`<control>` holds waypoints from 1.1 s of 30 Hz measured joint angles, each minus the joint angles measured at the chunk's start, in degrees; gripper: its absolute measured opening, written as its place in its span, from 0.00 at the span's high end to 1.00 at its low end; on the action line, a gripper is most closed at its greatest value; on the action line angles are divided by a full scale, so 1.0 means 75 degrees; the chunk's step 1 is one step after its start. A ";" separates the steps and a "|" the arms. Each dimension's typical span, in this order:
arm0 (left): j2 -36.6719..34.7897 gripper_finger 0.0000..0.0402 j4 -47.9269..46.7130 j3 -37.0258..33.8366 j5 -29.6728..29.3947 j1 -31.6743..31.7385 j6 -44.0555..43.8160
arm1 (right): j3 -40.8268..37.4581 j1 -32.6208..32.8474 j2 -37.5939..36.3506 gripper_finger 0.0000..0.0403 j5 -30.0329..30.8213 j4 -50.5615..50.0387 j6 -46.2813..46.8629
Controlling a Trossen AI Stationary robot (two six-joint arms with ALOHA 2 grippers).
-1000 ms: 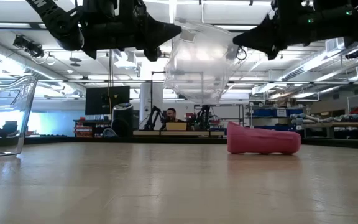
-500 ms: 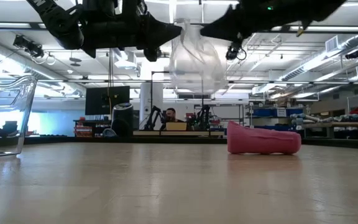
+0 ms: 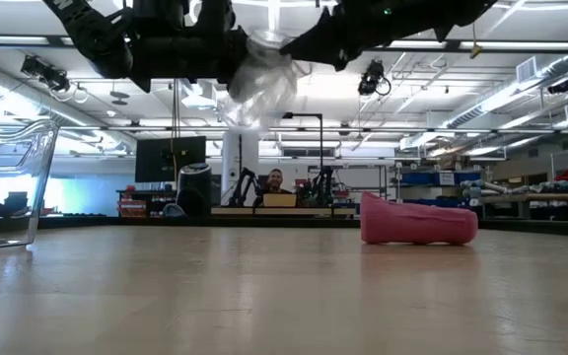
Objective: Roll bandage
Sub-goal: Put the rolled pink bandage into the transparent zip bag
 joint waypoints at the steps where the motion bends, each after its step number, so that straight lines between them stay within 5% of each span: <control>1: 0.0002 1.00 -0.0006 0.0000 0.0002 -0.0002 0.0012 | 0.0058 -0.0014 0.0050 1.00 -0.0044 0.0002 -0.0009; 8: 0.0161 1.00 0.0041 -0.0003 -0.0016 -0.0005 0.0003 | 0.0167 -0.0121 0.0066 1.00 -0.0137 -0.0165 -0.0037; 25: 0.0183 1.00 0.0223 -0.0017 0.0084 0.0207 0.0236 | 0.0176 0.0189 -0.1100 0.98 0.0353 -0.3657 0.0914; 33: 0.0180 1.00 0.0158 -0.0017 0.0174 0.0207 0.0265 | 0.0176 0.0224 -0.1694 0.78 0.0521 -0.4893 0.1404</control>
